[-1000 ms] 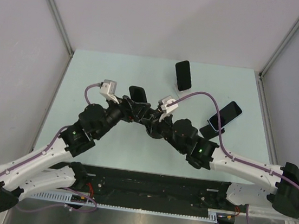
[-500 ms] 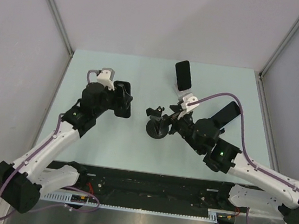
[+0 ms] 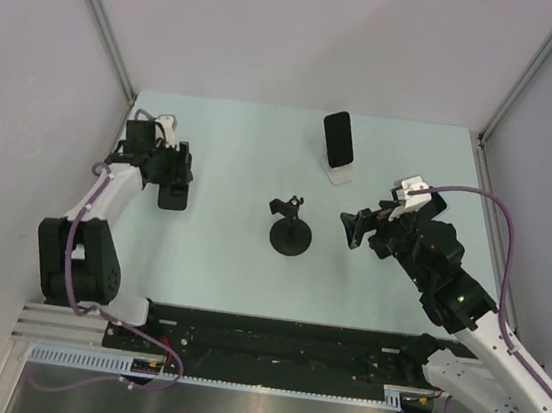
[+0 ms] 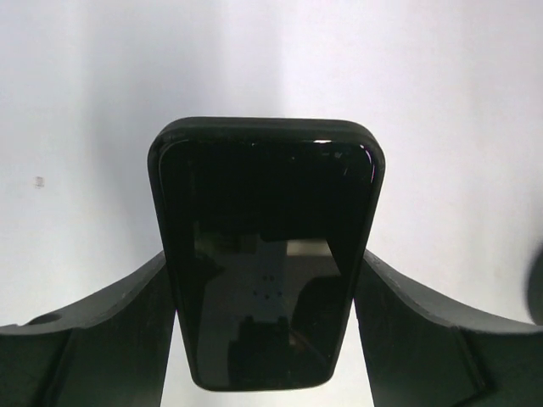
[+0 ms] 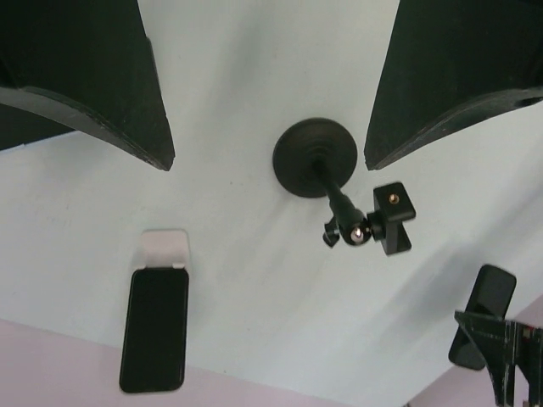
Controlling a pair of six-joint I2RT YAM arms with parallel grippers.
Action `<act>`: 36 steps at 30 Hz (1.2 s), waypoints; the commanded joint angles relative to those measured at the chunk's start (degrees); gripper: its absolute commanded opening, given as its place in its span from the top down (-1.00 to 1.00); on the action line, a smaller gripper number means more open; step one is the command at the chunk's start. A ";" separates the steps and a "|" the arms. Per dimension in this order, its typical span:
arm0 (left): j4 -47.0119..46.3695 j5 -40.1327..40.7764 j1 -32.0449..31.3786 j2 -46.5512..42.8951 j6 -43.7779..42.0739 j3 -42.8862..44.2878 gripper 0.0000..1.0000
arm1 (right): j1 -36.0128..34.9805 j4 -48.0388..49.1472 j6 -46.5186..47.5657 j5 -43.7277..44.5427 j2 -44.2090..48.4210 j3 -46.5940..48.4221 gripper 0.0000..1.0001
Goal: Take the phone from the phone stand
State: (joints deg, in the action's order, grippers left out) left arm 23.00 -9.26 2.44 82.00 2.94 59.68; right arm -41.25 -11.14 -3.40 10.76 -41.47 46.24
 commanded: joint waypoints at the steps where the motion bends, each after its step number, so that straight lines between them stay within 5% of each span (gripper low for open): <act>1: -0.86 -2.62 4.85 6.67 -9.43 8.15 0.81 | 4.85 -2.05 -1.17 -10.24 1.57 -2.64 -1.00; 16: 3.01 -5.42 17.06 22.94 -22.88 16.87 0.72 | 9.35 -0.20 -1.88 -20.61 1.13 -4.49 -0.99; 29: 5.21 -6.65 18.04 29.00 -27.72 17.84 0.64 | 9.35 0.24 -1.79 -22.10 0.69 -5.02 -1.00; 36: 5.74 -6.83 18.04 30.68 -27.81 17.66 0.26 | 9.44 0.94 -1.70 -22.37 0.08 -5.46 -1.00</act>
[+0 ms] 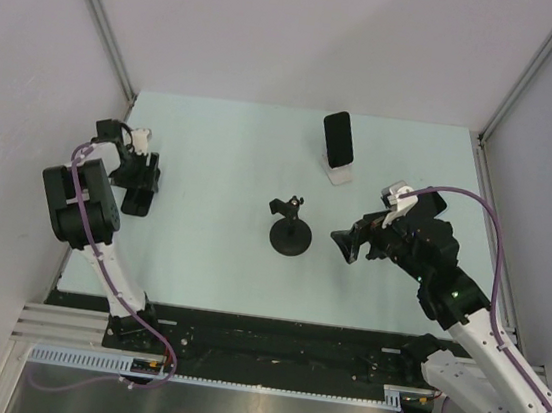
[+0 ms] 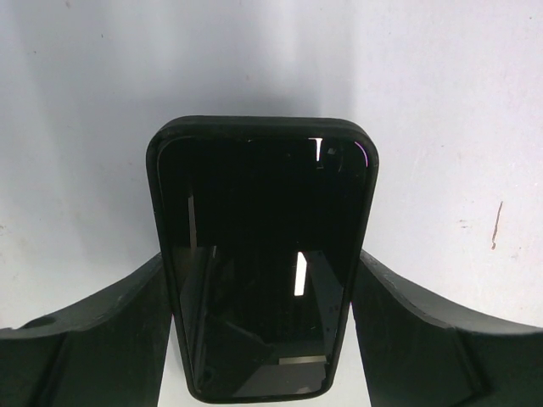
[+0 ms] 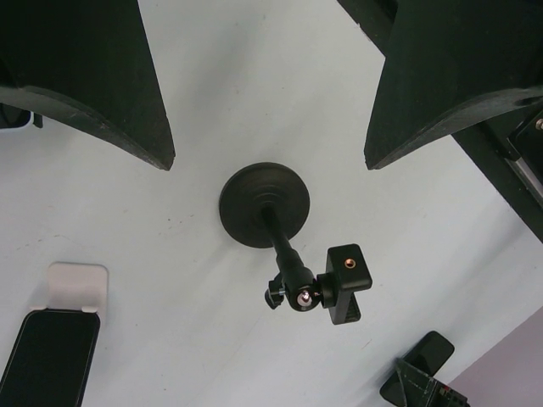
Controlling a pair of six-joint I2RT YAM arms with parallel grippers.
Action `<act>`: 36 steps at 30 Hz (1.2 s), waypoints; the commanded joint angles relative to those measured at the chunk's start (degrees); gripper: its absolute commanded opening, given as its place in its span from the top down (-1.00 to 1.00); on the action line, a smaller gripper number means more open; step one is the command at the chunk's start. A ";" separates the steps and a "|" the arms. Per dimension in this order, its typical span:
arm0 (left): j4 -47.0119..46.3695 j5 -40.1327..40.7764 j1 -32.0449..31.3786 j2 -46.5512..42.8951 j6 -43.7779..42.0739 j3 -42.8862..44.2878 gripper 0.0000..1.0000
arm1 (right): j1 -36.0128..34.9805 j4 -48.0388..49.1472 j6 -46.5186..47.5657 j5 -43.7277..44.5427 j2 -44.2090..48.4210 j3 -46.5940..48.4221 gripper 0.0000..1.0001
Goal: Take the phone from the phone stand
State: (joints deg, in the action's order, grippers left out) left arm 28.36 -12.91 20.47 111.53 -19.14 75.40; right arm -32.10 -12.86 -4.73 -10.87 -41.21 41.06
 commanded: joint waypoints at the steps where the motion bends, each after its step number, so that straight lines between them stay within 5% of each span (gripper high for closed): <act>1: 0.47 -3.09 0.01 1.24 -5.82 1.86 0.22 | 0.28 2.67 -0.37 -0.73 -0.10 -0.28 -0.99; 20: 0.91 -0.54 -0.08 2.56 -5.39 2.30 -0.72 | 0.37 3.19 -0.54 -1.08 -0.10 -0.63 -0.99; 36: 0.82 -3.18 -0.78 0.80 -4.34 3.61 -1.00 | 0.54 3.28 -0.63 -1.34 -0.36 -0.63 -1.00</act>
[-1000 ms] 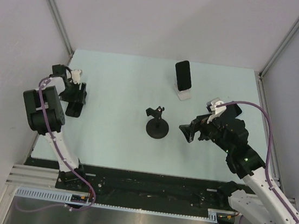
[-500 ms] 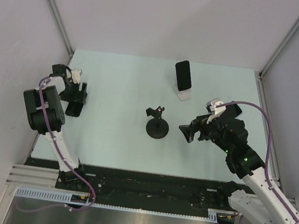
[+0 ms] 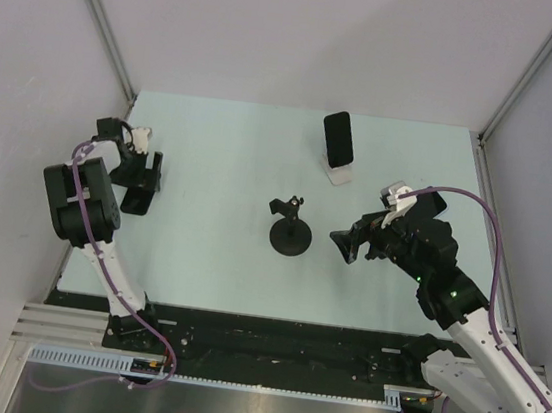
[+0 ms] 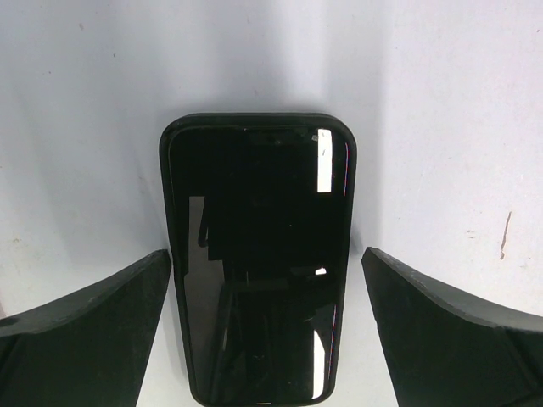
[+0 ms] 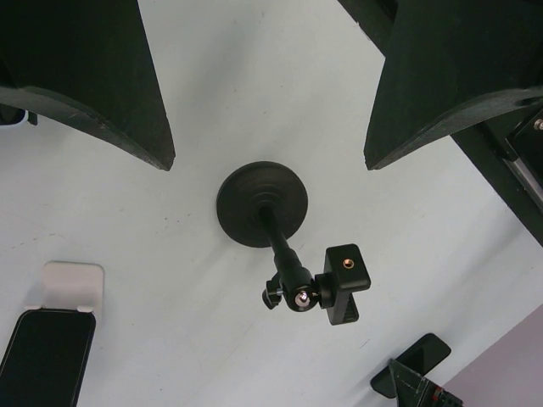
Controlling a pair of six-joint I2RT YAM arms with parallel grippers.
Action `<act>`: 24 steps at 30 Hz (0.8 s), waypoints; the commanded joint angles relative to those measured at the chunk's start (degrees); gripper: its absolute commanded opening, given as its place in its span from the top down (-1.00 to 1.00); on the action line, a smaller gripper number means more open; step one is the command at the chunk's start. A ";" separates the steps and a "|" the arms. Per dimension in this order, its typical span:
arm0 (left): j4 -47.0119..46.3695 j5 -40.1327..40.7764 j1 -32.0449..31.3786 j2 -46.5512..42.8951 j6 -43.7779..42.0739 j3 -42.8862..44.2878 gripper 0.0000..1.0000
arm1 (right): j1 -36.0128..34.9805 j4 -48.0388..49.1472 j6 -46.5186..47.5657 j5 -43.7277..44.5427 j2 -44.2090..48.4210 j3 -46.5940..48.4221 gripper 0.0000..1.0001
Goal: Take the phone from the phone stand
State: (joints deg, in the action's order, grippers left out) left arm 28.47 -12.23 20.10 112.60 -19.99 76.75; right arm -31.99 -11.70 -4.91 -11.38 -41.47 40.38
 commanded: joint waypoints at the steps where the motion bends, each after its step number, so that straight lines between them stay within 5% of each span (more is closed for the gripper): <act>1: 0.80 -4.03 -0.41 -1.49 -3.13 2.52 -1.00 | 0.43 2.21 -0.37 -0.93 -0.19 0.05 -1.00; 14: 0.62 -2.19 -3.22 -22.05 18.30 6.40 -1.00 | -0.44 1.25 -2.56 -0.31 -3.26 2.42 -1.00; 18: 0.36 1.93 -9.96 -30.75 22.27 2.54 -1.00 | -4.21 -0.85 -3.00 3.10 -7.47 5.84 -0.99; 24: -2.27 7.48 -21.92 -43.32 25.78 -8.08 -1.00 | -16.15 -7.01 -3.00 20.57 -19.51 16.03 -0.98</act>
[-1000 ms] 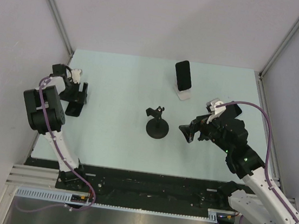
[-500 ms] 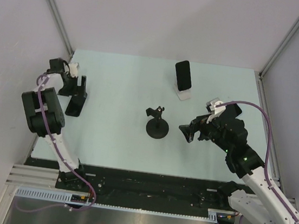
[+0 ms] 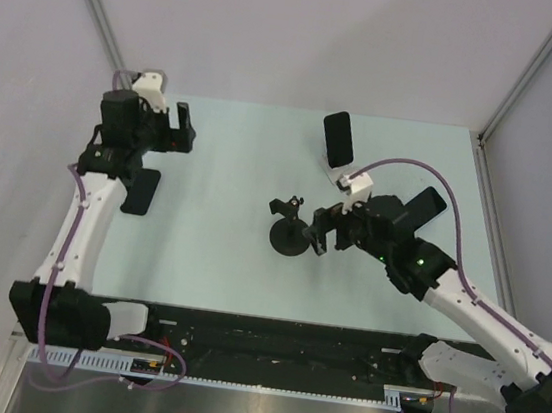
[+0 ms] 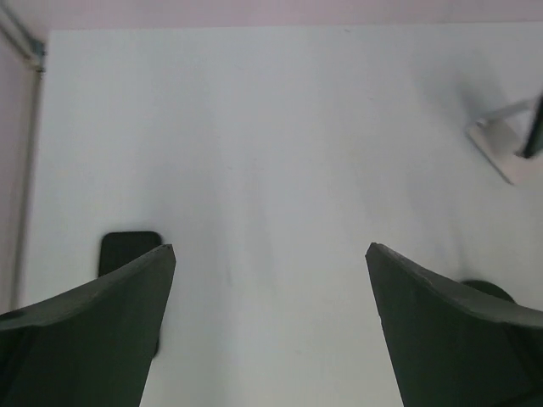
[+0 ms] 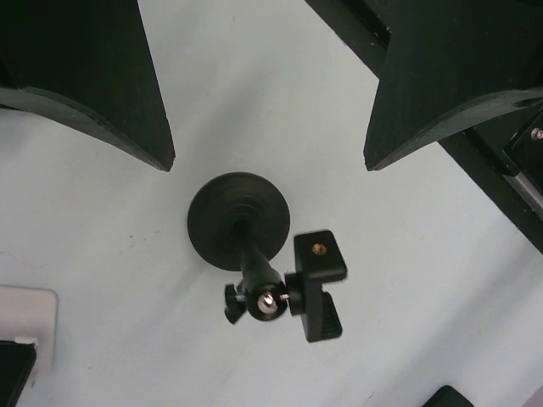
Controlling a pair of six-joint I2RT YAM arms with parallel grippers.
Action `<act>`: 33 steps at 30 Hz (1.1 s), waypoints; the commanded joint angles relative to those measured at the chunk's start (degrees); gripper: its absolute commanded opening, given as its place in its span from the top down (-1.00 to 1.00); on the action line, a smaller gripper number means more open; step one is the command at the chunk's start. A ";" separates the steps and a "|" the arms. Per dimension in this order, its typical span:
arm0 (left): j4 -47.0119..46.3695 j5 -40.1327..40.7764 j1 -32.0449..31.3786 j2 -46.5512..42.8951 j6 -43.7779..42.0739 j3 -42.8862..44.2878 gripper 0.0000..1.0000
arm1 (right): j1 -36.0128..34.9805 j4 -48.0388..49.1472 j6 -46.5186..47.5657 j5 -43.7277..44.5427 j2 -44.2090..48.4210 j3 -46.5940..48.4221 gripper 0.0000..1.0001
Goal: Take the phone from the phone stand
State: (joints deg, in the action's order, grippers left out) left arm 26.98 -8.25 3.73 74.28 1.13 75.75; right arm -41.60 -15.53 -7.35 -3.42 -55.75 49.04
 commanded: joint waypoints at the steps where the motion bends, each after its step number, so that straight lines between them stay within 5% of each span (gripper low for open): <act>1: -1.84 3.94 -6.44 -7.46 5.55 -8.49 -1.00 | -7.26 -3.71 -0.90 14.13 -6.64 8.61 -0.96; 9: -5.45 -0.45 -8.12 -20.83 9.07 -21.85 -1.00 | -12.01 -6.79 -3.45 21.43 -21.57 19.85 -0.79; 14: -5.54 11.22 -13.64 -23.65 5.83 -25.99 -1.00 | -14.12 -9.86 -4.42 24.07 -28.97 25.40 -0.63; 20: -5.54 16.07 -18.57 -25.76 3.27 -27.23 -1.00 | -15.08 -13.29 -5.47 27.67 -34.77 29.62 -0.31; 30: -5.19 18.09 -21.92 -27.52 2.30 -27.84 -1.00 | -16.23 -19.18 -3.99 30.40 -33.38 32.79 0.96; 33: -5.19 17.92 -22.27 -27.79 2.13 -27.93 -1.00 | -15.09 -19.71 -1.18 29.88 -30.40 32.88 1.00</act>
State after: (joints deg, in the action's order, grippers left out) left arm 23.33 8.51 -17.82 47.68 4.45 48.34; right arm -57.45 -33.30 -11.70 24.38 -91.61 78.67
